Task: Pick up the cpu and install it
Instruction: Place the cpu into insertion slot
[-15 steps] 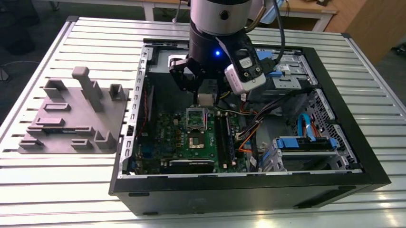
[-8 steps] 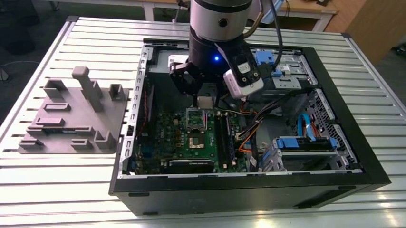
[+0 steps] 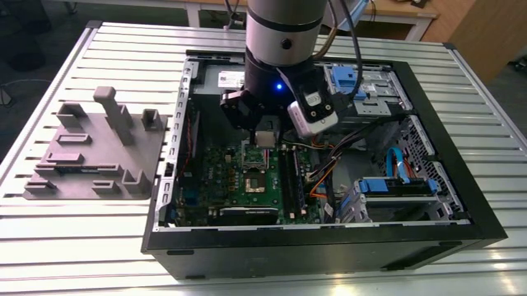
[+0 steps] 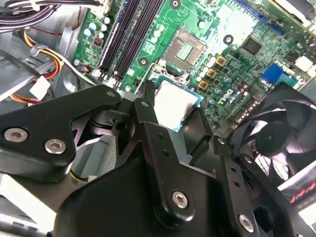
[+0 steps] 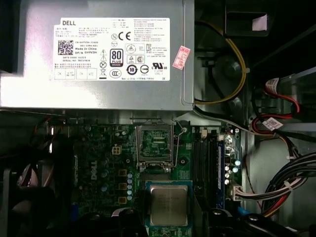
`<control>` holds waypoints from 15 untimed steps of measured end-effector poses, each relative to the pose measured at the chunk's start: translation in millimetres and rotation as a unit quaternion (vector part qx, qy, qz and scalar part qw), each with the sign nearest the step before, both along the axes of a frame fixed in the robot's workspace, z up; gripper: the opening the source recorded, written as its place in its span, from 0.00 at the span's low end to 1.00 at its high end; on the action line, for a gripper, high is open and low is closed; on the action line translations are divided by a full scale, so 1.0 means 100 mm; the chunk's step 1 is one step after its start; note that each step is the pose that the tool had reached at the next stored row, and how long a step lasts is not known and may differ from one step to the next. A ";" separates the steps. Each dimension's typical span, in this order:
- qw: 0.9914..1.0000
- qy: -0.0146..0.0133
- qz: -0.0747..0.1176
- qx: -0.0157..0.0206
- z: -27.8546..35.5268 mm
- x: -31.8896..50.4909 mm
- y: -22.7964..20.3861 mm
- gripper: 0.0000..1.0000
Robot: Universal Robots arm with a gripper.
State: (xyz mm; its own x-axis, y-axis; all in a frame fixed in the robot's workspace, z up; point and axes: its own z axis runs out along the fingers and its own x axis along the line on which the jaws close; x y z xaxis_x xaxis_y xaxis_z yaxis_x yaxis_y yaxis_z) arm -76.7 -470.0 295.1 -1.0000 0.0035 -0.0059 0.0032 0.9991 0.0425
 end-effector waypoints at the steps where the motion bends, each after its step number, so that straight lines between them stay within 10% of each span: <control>1: 1.000 0.000 0.000 0.000 -0.017 0.000 -0.009 0.47; 15: 1.000 0.001 0.000 0.000 -0.128 -0.013 -0.022 0.47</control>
State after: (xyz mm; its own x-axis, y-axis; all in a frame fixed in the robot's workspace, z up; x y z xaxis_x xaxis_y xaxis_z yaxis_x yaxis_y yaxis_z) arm -78.0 -472.2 282.3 -1.0000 0.0034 -0.0047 0.0032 0.9991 0.0427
